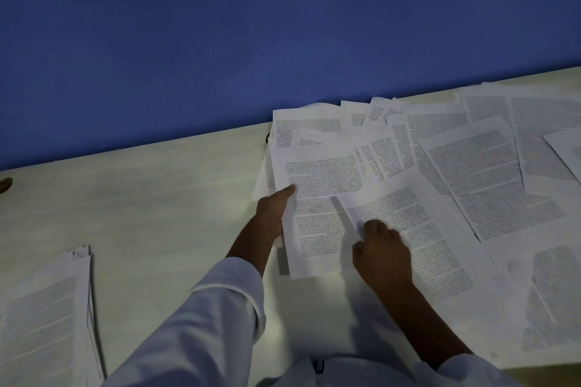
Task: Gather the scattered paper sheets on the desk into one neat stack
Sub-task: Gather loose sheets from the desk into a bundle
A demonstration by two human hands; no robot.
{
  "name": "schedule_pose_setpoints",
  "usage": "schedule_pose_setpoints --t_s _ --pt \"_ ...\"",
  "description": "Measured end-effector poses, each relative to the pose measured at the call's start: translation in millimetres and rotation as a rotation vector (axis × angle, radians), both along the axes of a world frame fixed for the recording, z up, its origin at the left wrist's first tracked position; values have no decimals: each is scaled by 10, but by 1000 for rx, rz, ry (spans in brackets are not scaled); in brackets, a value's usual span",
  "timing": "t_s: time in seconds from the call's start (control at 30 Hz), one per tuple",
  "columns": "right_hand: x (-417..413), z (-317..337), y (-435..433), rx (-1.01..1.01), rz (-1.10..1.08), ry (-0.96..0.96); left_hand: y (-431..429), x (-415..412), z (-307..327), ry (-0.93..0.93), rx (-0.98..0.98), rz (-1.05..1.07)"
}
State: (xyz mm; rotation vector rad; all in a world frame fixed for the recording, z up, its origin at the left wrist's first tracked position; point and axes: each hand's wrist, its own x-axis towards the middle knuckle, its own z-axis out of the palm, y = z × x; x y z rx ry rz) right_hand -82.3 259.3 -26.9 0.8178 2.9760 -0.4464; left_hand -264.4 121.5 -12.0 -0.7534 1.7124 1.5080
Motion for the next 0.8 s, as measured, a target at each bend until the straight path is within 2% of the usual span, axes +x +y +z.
schedule_pose_setpoints --t_s 0.13,0.23,0.37,0.43,0.53,0.57,0.6,0.67,0.7,0.73,0.8 --pt "63 37 140 -102 -123 68 -122 173 -50 30 29 -153" --pt "81 58 225 -123 -183 89 -207 315 -56 124 52 -208" --pt "-63 174 238 -194 -193 133 -229 352 -22 177 93 -168" --pt "-172 270 247 -232 -221 172 -214 346 22 235 51 -156" --pt "-365 407 195 -332 -234 241 -200 392 116 259 -4 -245" --pt "-427 434 151 -438 -221 259 -202 422 129 241 -2 -290" --pt "-489 491 96 -637 -218 265 -206 451 133 208 4 -321" --pt "-584 558 -18 -1135 -234 214 -226 491 98 143 28 -291" --pt "-596 546 -40 -1228 -227 190 -232 508 79 117 44 -250" --pt "-581 502 -28 -1171 -205 200 -237 523 66 91 76 -206" --pt "-488 385 102 -926 -229 282 -236 533 9 54 167 -132"
